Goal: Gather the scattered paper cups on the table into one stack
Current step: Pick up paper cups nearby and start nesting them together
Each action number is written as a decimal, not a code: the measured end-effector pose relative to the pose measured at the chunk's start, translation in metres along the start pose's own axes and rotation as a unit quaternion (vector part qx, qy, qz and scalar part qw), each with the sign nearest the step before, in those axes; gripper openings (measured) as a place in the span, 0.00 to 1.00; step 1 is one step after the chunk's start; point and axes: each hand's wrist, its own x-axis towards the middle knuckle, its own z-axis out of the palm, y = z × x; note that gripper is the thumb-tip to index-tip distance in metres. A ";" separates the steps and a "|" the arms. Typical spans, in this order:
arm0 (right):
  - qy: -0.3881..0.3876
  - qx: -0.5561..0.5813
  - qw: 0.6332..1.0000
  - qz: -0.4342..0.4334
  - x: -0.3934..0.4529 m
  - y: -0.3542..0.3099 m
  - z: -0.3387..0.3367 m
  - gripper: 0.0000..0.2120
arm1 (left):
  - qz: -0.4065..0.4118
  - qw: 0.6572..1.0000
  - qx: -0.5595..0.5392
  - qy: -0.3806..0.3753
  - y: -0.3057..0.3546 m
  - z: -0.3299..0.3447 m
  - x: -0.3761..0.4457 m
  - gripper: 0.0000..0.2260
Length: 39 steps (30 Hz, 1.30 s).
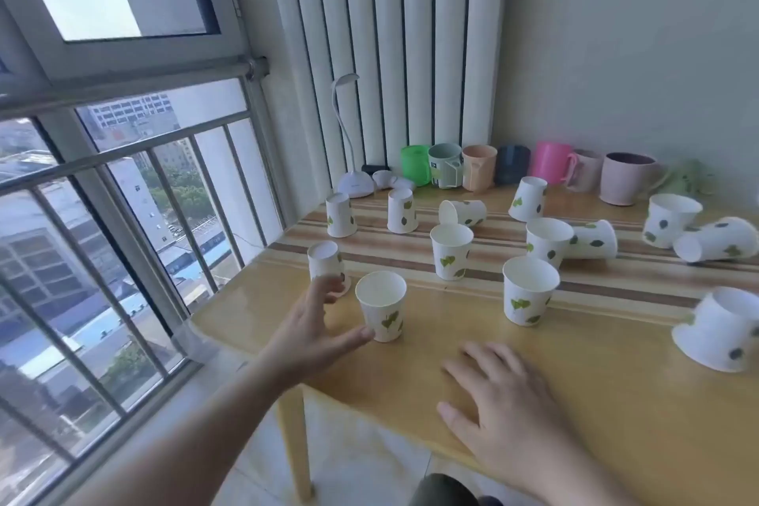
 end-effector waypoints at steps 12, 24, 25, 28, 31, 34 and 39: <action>0.006 0.039 0.999 -0.034 -0.011 0.012 -0.004 0.29 | -0.075 0.986 -0.149 -0.010 0.074 0.062 0.026 0.29; 0.089 0.025 0.966 0.243 -0.222 0.238 -0.038 0.32 | 0.057 0.966 -0.205 -0.148 0.222 0.189 0.007 0.30; 0.095 0.023 0.964 0.247 -0.228 0.242 -0.038 0.31 | 0.066 0.964 -0.203 -0.155 0.234 0.198 0.006 0.30; 0.106 -0.005 0.965 0.240 -0.228 0.240 -0.032 0.28 | 0.099 0.964 -0.180 -0.171 0.263 0.220 0.002 0.31; 0.127 -0.012 0.963 0.237 -0.226 0.239 -0.031 0.25 | 0.113 0.970 -0.135 -0.169 0.271 0.237 -0.002 0.32; 0.131 -0.006 0.964 0.233 -0.228 0.241 -0.029 0.24 | 0.094 0.978 -0.095 -0.161 0.263 0.246 -0.007 0.36; 0.132 -0.009 0.965 0.226 -0.228 0.243 -0.030 0.24 | 0.090 0.980 -0.086 -0.155 0.257 0.249 -0.008 0.37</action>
